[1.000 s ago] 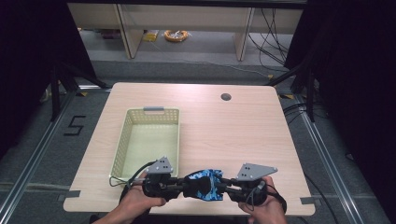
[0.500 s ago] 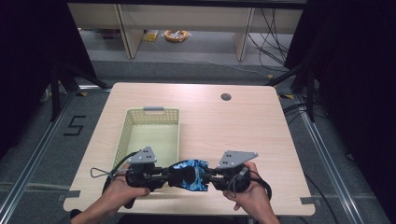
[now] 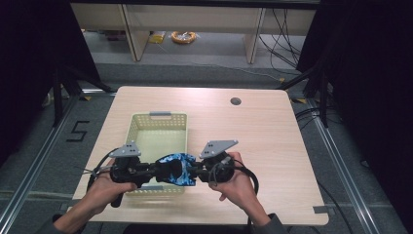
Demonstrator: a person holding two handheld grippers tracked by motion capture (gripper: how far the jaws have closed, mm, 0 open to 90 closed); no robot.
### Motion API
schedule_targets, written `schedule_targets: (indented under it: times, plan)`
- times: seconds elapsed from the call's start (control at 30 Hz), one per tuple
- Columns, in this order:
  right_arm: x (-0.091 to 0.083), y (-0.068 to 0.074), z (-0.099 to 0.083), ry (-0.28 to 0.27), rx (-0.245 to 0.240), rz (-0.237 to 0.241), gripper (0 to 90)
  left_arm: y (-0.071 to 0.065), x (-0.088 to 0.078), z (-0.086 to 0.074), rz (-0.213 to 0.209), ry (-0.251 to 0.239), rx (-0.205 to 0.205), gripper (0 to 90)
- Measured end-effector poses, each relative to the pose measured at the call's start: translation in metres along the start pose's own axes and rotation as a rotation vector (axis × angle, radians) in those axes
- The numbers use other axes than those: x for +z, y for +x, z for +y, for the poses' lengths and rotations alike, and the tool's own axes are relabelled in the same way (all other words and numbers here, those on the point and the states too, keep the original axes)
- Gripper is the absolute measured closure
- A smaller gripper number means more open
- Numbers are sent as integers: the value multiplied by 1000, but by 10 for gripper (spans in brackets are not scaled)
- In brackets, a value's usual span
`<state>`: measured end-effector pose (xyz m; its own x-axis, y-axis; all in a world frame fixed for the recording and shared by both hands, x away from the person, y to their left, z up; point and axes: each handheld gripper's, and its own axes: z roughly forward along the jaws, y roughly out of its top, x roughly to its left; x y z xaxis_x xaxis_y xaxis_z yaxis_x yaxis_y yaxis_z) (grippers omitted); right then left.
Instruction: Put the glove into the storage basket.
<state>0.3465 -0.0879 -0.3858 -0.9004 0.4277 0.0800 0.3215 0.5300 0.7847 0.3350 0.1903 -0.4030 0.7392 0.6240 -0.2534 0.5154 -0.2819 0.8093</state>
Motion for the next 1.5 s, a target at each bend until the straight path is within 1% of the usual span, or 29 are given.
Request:
schedule_targets:
  times: [0.07, 0.13, 0.27, 0.3, 0.37, 0.43, 0.47, 0.57, 0.6, 0.63, 0.73, 0.77, 0.8, 0.83, 0.9, 0.93, 0.97, 1.03, 1.07, 1.1, 1.13, 1.17, 1.23, 1.27, 1.3, 1.4, 1.43, 1.47, 1.5]
  plan:
    - [8, -1, 6, 10, 9, 0, 797, 5, -4, -1, 11, 9, -6, 758]
    - [16, -3, 11, 16, -6, 5, 797, 12, -8, -2, 30, 14, -15, 758]
    - [29, -4, 19, 28, -7, 15, 798, 20, -10, -4, 38, 13, -38, 758]
    - [33, -3, 21, 26, -8, 14, 797, 25, -13, -6, 41, 22, -49, 757]
    - [37, -4, 23, 38, -9, 23, 798, 30, -14, -8, 38, 30, -54, 757]
    - [45, -3, 26, 41, -12, 29, 797, 34, -16, -10, 49, 36, -63, 757]
    - [48, -4, 26, 49, -8, 27, 797, 35, -16, -12, 62, 31, -65, 757]
    - [58, -4, 28, 62, -3, 33, 797, 42, -17, -16, 72, 49, -79, 756]
    - [61, -5, 29, 70, -12, 40, 797, 44, -17, -17, 66, 54, -87, 756]
    - [64, -4, 29, 78, 4, 39, 797, 46, -16, -19, 79, 57, -83, 755]
    - [76, -6, 30, 99, 10, 32, 797, 51, -15, -23, 92, 71, -88, 755]
    - [80, -7, 30, 108, -3, 36, 797, 53, -14, -24, 101, 75, -85, 755]
    - [83, -7, 29, 116, 12, 31, 797, 55, -14, -26, 100, 86, -93, 754]
    - [87, -7, 29, 121, 2, 33, 797, 57, -13, -28, 97, 84, -100, 754]
    - [93, -7, 29, 140, 5, 30, 798, 59, -12, -30, 102, 98, -105, 752]
    - [95, -8, 29, 148, -8, 30, 798, 61, -12, -32, 102, 113, -106, 752]
    - [99, -7, 28, 158, -4, 29, 798, 61, -11, -34, 107, 112, -109, 751]
    - [104, -7, 28, 195, 8, 40, 798, 63, -11, -36, 106, 139, -97, 748]
    - [106, -6, 27, 214, 27, 38, 798, 63, -9, -38, 107, 124, -114, 748]
    - [111, -8, 26, 206, 2, 33, 799, 64, -9, -38, 102, 141, -109, 747]
    - [112, -8, 26, 219, 13, 31, 799, 64, -7, -40, 104, 139, -114, 746]
    - [115, -9, 25, 222, -1, 36, 799, 65, -7, -40, 104, 151, -115, 745]
    - [117, -9, 24, 245, 1, 38, 799, 66, -5, -42, 111, 174, -98, 742]
    - [118, -9, 24, 251, 8, 36, 799, 66, -3, -42, 110, 179, -109, 740]
    - [120, -9, 24, 252, 4, 29, 799, 67, -3, -41, 118, 204, -92, 738]
    - [123, -8, 23, 284, 8, 21, 799, 66, 0, -42, 131, 248, -83, 729]
    - [124, -6, 23, 303, 31, 19, 799, 65, 2, -42, 140, 240, -90, 724]
    - [126, -8, 23, 298, -3, 18, 799, 67, 2, -42, 129, 267, -73, 721]
    - [127, -7, 22, 306, -7, 16, 799, 66, 4, -43, 139, 267, -72, 713]
